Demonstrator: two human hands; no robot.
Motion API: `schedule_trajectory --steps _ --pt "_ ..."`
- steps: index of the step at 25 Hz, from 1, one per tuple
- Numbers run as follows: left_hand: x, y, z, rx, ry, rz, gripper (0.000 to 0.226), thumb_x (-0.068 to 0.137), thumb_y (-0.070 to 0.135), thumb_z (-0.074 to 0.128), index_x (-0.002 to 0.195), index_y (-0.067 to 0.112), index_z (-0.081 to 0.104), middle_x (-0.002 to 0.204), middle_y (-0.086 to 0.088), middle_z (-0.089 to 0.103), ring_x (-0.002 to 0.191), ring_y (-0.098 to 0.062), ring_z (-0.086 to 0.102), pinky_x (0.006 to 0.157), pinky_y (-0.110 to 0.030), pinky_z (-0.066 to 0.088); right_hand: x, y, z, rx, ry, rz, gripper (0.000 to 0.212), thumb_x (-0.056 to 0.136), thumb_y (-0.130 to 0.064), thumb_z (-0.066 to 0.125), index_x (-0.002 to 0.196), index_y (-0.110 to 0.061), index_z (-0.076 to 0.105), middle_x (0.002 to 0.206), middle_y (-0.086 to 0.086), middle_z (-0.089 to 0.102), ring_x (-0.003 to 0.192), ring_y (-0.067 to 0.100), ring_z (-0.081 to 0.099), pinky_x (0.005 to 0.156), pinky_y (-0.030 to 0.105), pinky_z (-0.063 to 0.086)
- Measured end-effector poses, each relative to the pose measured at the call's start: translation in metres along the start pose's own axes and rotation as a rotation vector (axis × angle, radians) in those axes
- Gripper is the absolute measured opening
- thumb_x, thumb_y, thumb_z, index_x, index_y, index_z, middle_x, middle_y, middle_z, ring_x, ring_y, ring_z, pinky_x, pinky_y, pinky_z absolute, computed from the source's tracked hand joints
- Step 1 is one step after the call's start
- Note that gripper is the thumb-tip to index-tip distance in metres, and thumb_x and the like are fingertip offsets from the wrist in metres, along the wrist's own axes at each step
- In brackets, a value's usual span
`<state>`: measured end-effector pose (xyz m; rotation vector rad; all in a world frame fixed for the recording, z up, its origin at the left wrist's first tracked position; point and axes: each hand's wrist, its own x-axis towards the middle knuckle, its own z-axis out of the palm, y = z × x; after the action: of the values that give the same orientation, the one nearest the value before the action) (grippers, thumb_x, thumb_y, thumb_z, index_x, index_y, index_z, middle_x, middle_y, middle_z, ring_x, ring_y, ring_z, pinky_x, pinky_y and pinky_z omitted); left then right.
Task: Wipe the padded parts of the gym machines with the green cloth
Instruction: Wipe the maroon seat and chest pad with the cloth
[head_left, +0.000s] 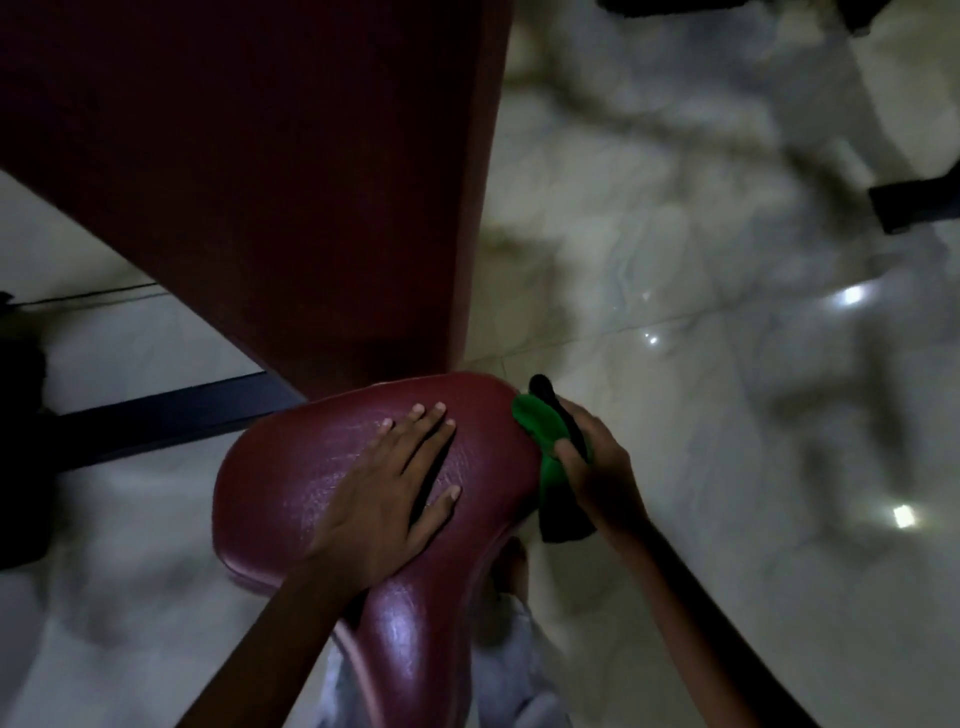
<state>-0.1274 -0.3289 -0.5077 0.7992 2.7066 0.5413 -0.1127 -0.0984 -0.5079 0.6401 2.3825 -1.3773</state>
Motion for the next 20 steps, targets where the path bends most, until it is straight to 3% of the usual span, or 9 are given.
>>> schedule_trajectory --steps 3,7,10,12,13,16,20 --pt "-0.010 0.016 0.002 0.008 0.078 -0.226 0.062 0.093 0.049 0.038 0.140 0.008 0.046 0.148 -0.011 0.040 0.137 -0.025 0.036 0.116 -0.038 0.020 0.027 -0.017 -0.010 0.003 -0.075 0.007 0.038 0.090 -0.014 0.051 0.124 -0.028 0.060 0.108 -0.011 0.063 0.106 0.012 0.059 0.087 0.018 0.042" --pt "-0.016 0.025 0.006 0.020 0.162 -0.354 0.061 0.092 0.047 0.040 0.135 0.005 0.050 0.144 -0.015 0.044 0.133 -0.029 0.040 0.112 -0.037 0.020 0.085 -0.070 0.003 -0.393 -0.272 -0.227 0.028 0.090 -0.023 0.052 0.114 -0.028 0.065 0.107 -0.004 0.067 0.098 0.016 0.061 0.085 0.032 0.050" --pt "-0.022 0.021 0.010 0.046 0.173 -0.420 0.066 0.090 0.052 0.038 0.133 0.004 0.052 0.142 -0.015 0.047 0.131 -0.029 0.044 0.112 -0.038 0.027 0.090 -0.078 -0.003 -0.533 -0.350 -0.130 0.022 0.092 -0.027 0.048 0.106 -0.025 0.066 0.105 0.004 0.069 0.093 0.021 0.062 0.085 0.039 0.051" --pt "-0.020 0.019 0.012 0.065 0.158 -0.445 0.069 0.086 0.054 0.038 0.129 0.003 0.056 0.138 -0.017 0.051 0.126 -0.031 0.051 0.102 -0.047 0.040 0.091 -0.097 0.008 -0.714 -0.397 -0.123 0.027 0.092 -0.033 0.046 0.111 -0.028 0.064 0.111 0.006 0.067 0.097 0.025 0.062 0.084 0.038 0.051" --pt "-0.018 0.018 0.014 0.057 0.163 -0.445 0.069 0.085 0.053 0.039 0.128 0.002 0.057 0.138 -0.017 0.052 0.125 -0.032 0.052 0.100 -0.050 0.041 0.097 -0.109 0.022 -0.828 -0.414 -0.207 0.032 0.092 -0.036 0.045 0.118 -0.030 0.062 0.116 0.007 0.065 0.101 0.026 0.061 0.084 0.037 0.050" --pt "-0.018 0.018 0.020 0.073 0.199 -0.455 0.069 0.086 0.053 0.040 0.132 0.004 0.053 0.141 -0.016 0.048 0.129 -0.031 0.047 0.106 -0.048 0.031 0.099 -0.148 0.070 -1.082 -0.522 -0.463 0.042 0.094 -0.042 0.040 0.132 -0.027 0.051 0.122 0.011 0.061 0.108 0.031 0.059 0.083 0.037 0.046" --pt "-0.024 0.024 0.020 0.091 0.216 -0.538 0.070 0.085 0.054 0.041 0.132 0.003 0.053 0.140 -0.016 0.049 0.129 -0.030 0.048 0.108 -0.044 0.028 0.092 -0.155 0.070 -1.233 -0.522 -0.504 0.041 0.095 -0.045 0.039 0.123 -0.018 0.054 0.115 0.014 0.063 0.103 0.032 0.060 0.076 0.035 0.044"
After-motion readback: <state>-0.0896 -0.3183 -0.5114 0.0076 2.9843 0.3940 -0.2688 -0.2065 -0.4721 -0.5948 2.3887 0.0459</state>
